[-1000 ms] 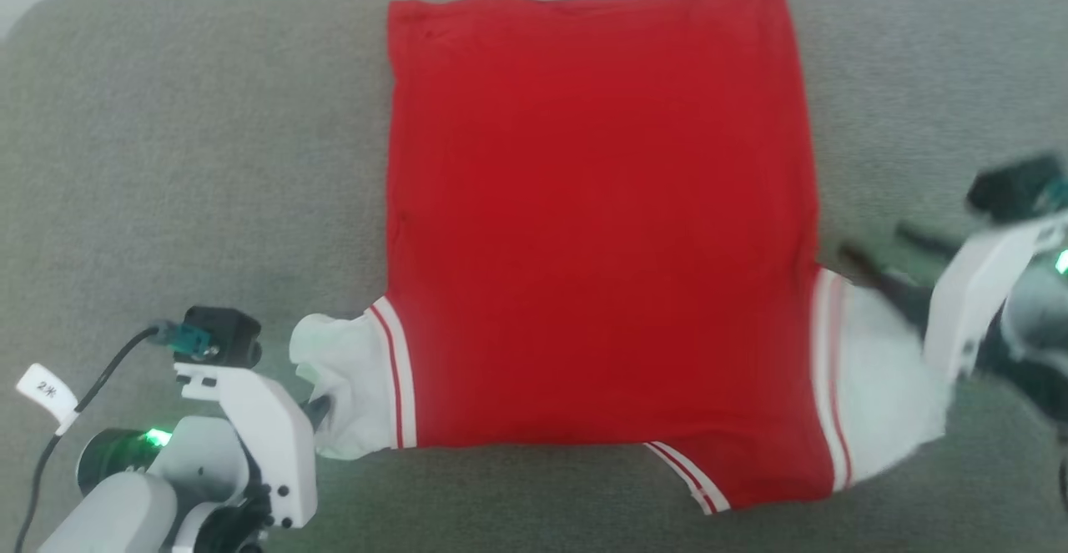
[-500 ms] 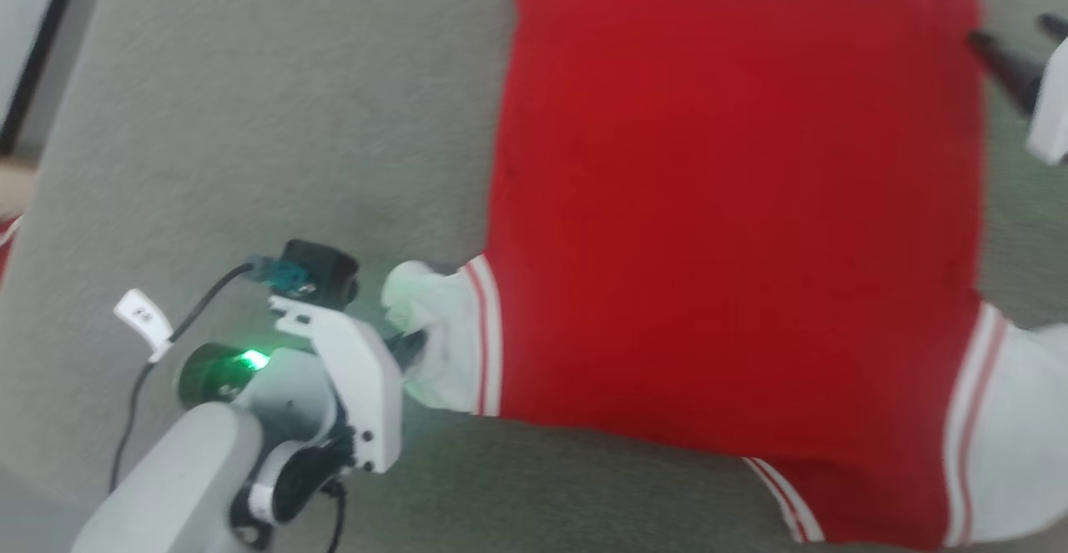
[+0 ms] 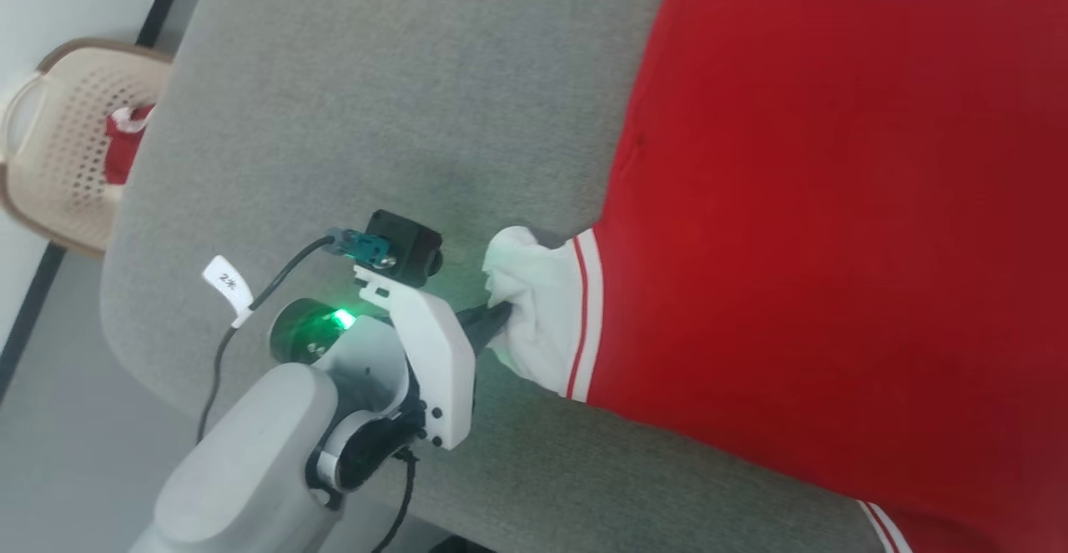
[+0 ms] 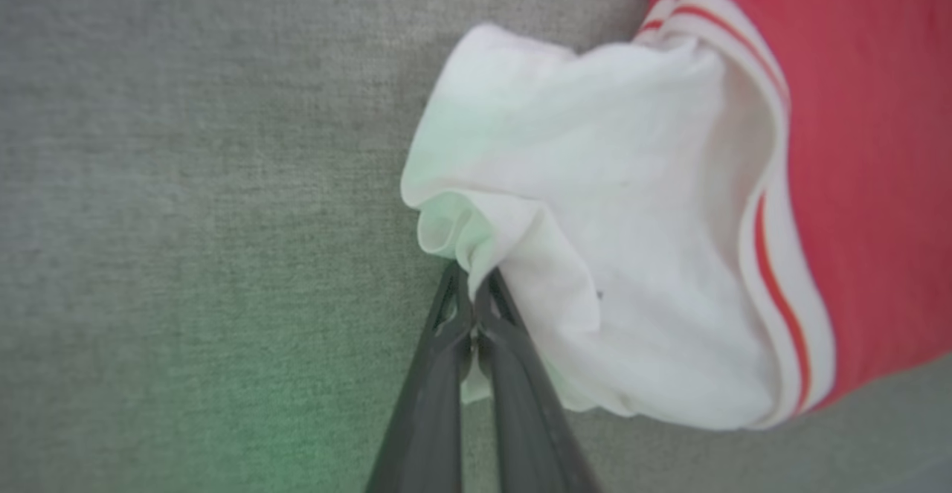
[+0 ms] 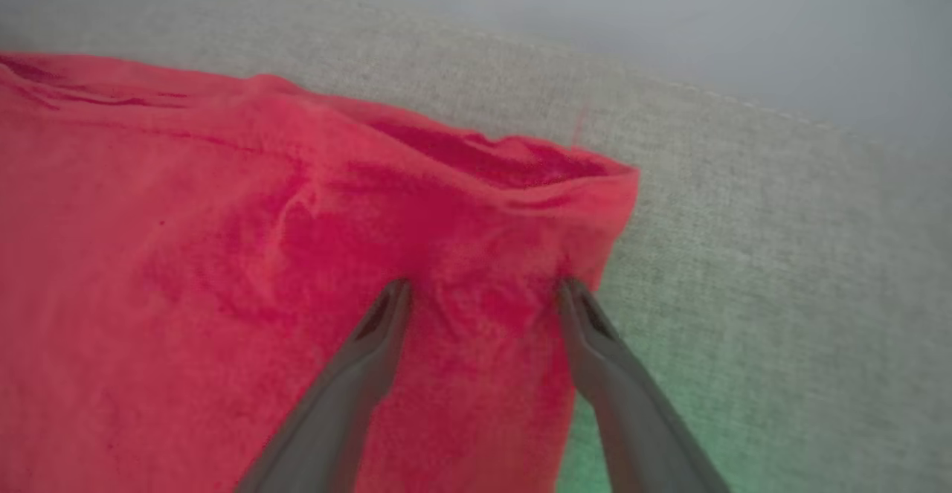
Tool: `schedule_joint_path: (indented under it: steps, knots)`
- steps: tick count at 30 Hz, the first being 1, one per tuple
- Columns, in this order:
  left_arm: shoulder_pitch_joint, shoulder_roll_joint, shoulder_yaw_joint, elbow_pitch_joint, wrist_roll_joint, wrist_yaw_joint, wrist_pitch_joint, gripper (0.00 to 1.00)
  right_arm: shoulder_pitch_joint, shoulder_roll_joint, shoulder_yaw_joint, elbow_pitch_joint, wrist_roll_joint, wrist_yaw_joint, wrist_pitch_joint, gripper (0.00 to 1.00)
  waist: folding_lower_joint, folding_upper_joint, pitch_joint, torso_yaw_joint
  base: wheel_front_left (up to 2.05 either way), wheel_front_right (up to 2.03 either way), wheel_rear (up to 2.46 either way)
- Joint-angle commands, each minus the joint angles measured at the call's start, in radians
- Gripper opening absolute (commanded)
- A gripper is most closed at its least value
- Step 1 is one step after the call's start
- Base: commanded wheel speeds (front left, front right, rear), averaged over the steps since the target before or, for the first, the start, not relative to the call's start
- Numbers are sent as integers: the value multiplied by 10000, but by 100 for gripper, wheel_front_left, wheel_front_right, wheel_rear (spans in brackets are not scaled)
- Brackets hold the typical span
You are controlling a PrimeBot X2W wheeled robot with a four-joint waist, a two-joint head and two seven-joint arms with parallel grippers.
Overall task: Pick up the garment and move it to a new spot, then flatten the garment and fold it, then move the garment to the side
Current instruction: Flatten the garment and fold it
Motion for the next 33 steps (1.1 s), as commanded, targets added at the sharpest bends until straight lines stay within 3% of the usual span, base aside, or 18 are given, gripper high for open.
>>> schedule_joint_path:
  steps: [1,6,7,8,13,18,23,33]
  knots:
    - [-10,-2,-71,313,34,-15,-23,0,150,82,48,496,-119,-3,341,100,0,0,258,282,0,0,0]
    - [-77,-128,-109,771,-27,-198,-209,0,424,392,-51,1978,-224,-10,1335,100,0,0,341,396,0,0,0]
    - [-109,-132,-98,846,-23,-200,-240,0,435,472,59,2034,-300,-10,1457,10,0,0,348,382,0,0,0]
    - [-125,-132,-80,913,-36,-214,-276,0,388,436,102,2081,-336,-8,1523,0,0,0,352,351,0,0,0]
    - [-234,-17,65,1178,-76,-210,-396,0,-36,429,132,1879,-375,-8,1575,0,0,0,192,-45,0,0,0]
    - [-304,167,308,1197,-133,-130,-525,0,-58,602,647,884,31,-5,1859,0,0,0,-126,-719,0,0,0]
    - [-223,480,513,1128,-124,-22,-564,0,364,691,1365,-715,770,-5,2080,0,0,0,-505,-1552,0,0,0]
    - [245,1226,886,598,-181,394,-321,0,2731,120,2187,-4592,2423,-5,2195,0,0,0,-1191,-3097,0,0,0]
